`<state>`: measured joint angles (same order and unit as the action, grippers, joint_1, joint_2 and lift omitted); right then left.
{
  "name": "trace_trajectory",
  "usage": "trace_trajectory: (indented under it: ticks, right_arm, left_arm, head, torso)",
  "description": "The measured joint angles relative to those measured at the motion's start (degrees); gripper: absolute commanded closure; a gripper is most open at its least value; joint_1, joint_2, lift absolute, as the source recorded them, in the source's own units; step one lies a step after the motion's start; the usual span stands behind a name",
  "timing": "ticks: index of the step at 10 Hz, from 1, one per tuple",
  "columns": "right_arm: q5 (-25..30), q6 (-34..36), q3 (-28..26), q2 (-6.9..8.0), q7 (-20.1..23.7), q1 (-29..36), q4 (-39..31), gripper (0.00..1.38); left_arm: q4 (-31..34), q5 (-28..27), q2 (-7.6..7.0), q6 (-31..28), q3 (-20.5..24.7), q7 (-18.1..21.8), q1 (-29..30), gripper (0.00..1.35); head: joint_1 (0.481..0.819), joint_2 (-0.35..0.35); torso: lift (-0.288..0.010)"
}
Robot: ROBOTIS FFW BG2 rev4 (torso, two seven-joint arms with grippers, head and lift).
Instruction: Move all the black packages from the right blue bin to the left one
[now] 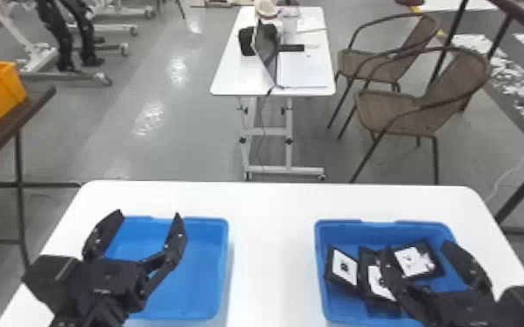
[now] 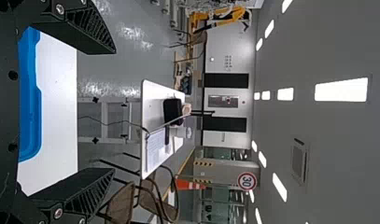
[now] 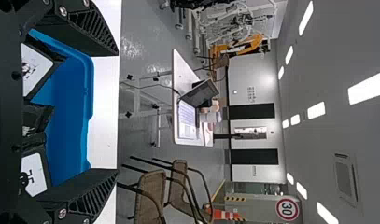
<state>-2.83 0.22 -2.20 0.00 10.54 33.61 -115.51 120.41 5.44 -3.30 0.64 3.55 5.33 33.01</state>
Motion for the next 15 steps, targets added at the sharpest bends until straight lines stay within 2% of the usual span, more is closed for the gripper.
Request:
trace_trajectory:
  ticks: [2, 5, 6, 8, 10, 12, 15]
  right_arm:
    - [-0.2, -0.9, 0.0, 0.0, -0.4, 0.3, 0.1, 0.13]
    - [-1.0, 1.4, 0.0, 0.0, -1.7, 0.8, -0.7, 0.15]
    - [-1.0, 1.5, 0.0, 0.0, -1.5, 0.7, -0.7, 0.16]
    - [-2.3, -0.9, 0.1, 0.0, -0.2, 0.3, 0.7, 0.16]
    - [-4.0, -1.2, 0.1, 0.0, -1.1, 0.3, 1.4, 0.16]
    - [-6.0, 3.9, 0.1, 0.0, -4.6, -0.2, 1.1, 0.16]
    - [-8.3, 23.5, -0.9, 0.0, -5.2, -9.0, 1.4, 0.16]
  left_arm:
    - [0.0, 0.5, -1.3, -0.1, -0.2, 0.3, -0.2, 0.12]
    - [0.0, -0.7, -0.29, 0.8, -0.1, 0.3, 0.0, 0.12]
    - [0.0, -1.0, -0.35, 1.3, 0.1, 0.4, 0.0, 0.12]
    - [0.0, -1.2, -0.33, 2.1, 0.3, 0.2, 0.3, 0.12]
    - [0.0, -1.5, 0.31, 2.0, 0.5, 0.3, 0.4, 0.12]
    - [0.0, -1.1, -0.32, 1.5, 0.3, 0.3, 0.2, 0.12]
    - [0.0, -1.0, -0.83, 1.1, 0.0, 0.3, -0.1, 0.12]
  head:
    - [0.695, 0.044]
    - [0.695, 0.037]
    - [0.695, 0.038]
    - [0.695, 0.048]
    - [0.695, 0.046]
    - [0.695, 0.032]
    - [0.695, 0.034]
  torso:
    - [-0.039]
    - [-0.039]
    - [-0.039]
    - [-0.039]
    - [-0.039]
    - [-0.039]
    - [-0.039]
